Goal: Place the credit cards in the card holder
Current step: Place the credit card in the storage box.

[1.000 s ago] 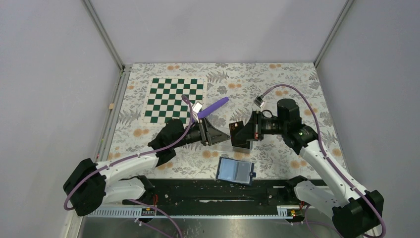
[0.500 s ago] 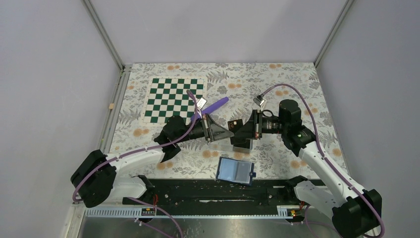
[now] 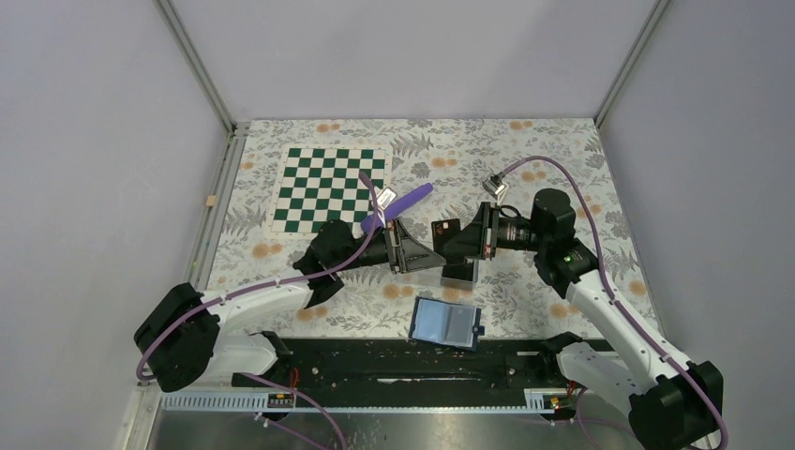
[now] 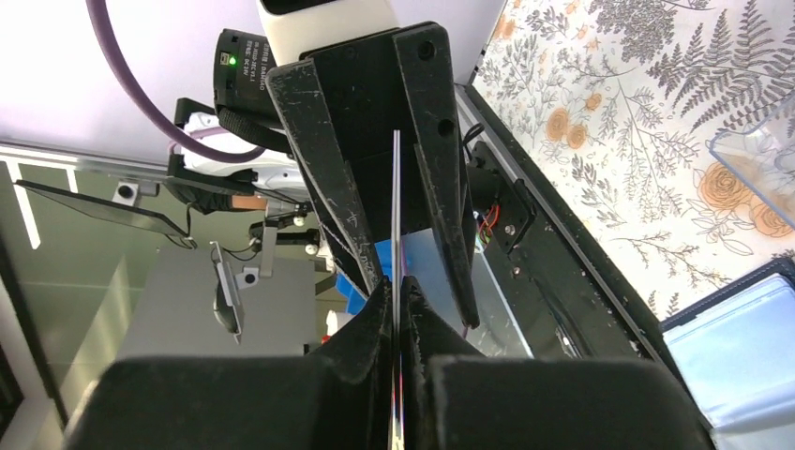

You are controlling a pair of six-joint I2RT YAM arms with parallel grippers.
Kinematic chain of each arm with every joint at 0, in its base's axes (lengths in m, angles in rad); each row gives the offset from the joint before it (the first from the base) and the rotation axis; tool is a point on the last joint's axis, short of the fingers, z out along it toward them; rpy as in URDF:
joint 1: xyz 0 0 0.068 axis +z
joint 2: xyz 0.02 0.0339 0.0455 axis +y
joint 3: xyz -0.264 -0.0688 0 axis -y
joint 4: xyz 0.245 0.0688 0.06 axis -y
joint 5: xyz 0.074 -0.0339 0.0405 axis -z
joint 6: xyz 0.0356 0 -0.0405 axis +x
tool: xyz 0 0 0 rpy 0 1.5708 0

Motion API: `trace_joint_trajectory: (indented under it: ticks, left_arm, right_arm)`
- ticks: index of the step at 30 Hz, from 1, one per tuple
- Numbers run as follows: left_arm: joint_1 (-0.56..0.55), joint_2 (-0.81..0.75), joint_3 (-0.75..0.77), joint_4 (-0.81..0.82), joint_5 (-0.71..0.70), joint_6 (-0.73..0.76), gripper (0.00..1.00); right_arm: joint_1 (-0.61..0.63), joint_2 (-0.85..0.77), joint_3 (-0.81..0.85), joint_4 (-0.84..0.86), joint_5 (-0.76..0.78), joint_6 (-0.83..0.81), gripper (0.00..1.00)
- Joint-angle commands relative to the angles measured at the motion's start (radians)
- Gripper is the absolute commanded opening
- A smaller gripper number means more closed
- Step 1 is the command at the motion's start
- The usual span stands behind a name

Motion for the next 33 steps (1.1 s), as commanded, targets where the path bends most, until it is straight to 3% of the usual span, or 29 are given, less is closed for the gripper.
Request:
trace_joint_trajectory:
  ticks: [1, 9, 11, 12, 15, 19, 23, 29, 33]
  left_arm:
    - [-0.014, -0.032, 0.019, -0.017, 0.034, 0.056, 0.31]
    - [-0.019, -0.016, 0.035, 0.023, 0.026, 0.048, 0.20]
    - [-0.020, -0.004, 0.050, 0.028, 0.035, 0.047, 0.11]
    - [-0.022, 0.002, 0.054, 0.032, 0.038, 0.048, 0.02]
    - [-0.022, -0.002, 0.054, 0.024, 0.030, 0.058, 0.00]
    - [-0.024, -0.063, 0.044, -0.104, -0.013, 0.141, 0.00]
    - [-0.032, -0.150, 0.057, -0.343, -0.094, 0.289, 0.00]
    - [-0.037, -0.239, 0.056, -0.560, -0.165, 0.379, 0.00]
    - [-0.056, -0.252, 0.046, -0.582, -0.170, 0.384, 0.00]
  right_arm:
    - [0.007, -0.003, -0.007, 0.167, 0.008, 0.106, 0.00]
    - [0.007, 0.007, -0.024, 0.191, -0.017, 0.124, 0.00]
    - [0.007, 0.003, -0.026, 0.188, -0.014, 0.123, 0.00]
    - [0.007, 0.002, -0.027, 0.186, -0.014, 0.124, 0.00]
    - [0.007, 0.000, -0.013, 0.153, -0.017, 0.103, 0.22]
    - [0.006, -0.023, 0.062, -0.077, 0.032, -0.067, 0.65]
    - [-0.006, -0.049, 0.149, -0.340, 0.146, -0.224, 0.86]
    - [-0.018, -0.057, 0.197, -0.425, 0.196, -0.273, 0.89]
    - [-0.017, -0.027, 0.216, -0.416, 0.152, -0.268, 0.75]
